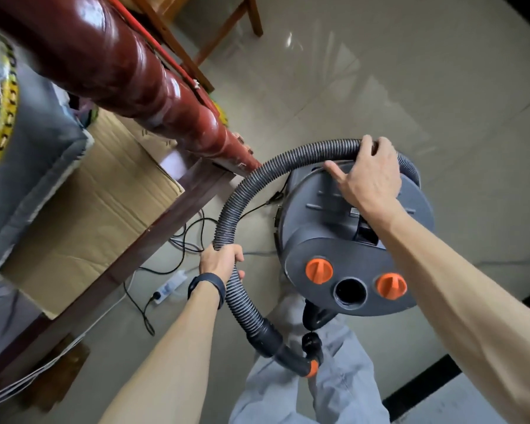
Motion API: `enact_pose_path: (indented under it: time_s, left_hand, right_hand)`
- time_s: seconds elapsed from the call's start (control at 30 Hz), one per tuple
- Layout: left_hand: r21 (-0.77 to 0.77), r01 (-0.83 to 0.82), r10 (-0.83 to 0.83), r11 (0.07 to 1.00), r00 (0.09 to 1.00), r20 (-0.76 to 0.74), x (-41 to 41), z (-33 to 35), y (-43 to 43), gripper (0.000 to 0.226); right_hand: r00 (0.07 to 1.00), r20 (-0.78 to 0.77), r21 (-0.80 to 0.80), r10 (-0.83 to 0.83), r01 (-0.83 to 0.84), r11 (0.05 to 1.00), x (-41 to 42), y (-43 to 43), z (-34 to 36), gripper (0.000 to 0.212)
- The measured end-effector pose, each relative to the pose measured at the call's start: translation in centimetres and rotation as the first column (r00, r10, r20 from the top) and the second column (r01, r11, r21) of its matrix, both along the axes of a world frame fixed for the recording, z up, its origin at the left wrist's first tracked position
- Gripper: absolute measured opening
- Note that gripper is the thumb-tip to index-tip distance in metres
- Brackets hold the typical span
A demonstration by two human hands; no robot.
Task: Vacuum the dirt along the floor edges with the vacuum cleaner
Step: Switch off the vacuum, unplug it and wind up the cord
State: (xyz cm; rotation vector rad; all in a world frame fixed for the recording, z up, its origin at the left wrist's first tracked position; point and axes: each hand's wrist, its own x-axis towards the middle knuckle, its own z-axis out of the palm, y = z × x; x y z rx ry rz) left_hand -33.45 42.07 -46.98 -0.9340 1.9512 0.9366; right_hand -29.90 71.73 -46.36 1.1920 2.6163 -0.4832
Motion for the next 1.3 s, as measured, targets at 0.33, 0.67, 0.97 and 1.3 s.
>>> enact_pose_path:
  time_s: [0.33, 0.67, 0.97, 1.3]
  left_hand:
    - [-0.017, -0.053, 0.052, 0.998, 0.996, -0.068, -0.1, -0.2, 1.9, 0.041]
    - [-0.011, -0.117, 0.113, 0.993, 0.977, -0.183, 1.7, -0.3, 2.1, 0.035]
    - [-0.064, -0.032, 0.007, 0.997, 0.935, -0.355, 9.5, -0.3, 2.8, 0.025]
    - [0.117, 0.081, -0.035, 0.99, 0.937, -0.348, 10.8, -0.2, 2.8, 0.068]
  right_hand:
    - [0.965, 0.205, -0.099, 0.166, -0.148, 0.984, -0.5, 0.9, -0.5, 0.116]
    - [0.957, 0.275, -0.141, 0.091, -0.054, 0.989, 0.5, 0.1, -1.3, 0.132]
    - [0.999, -0.038, -0.053, -0.007, 0.005, 0.999, 8.0, -6.5, 0.4, 0.094]
    - [0.994, -0.061, 0.011, 0.088, -0.087, 0.996, 19.3, -10.4, -0.5, 0.072]
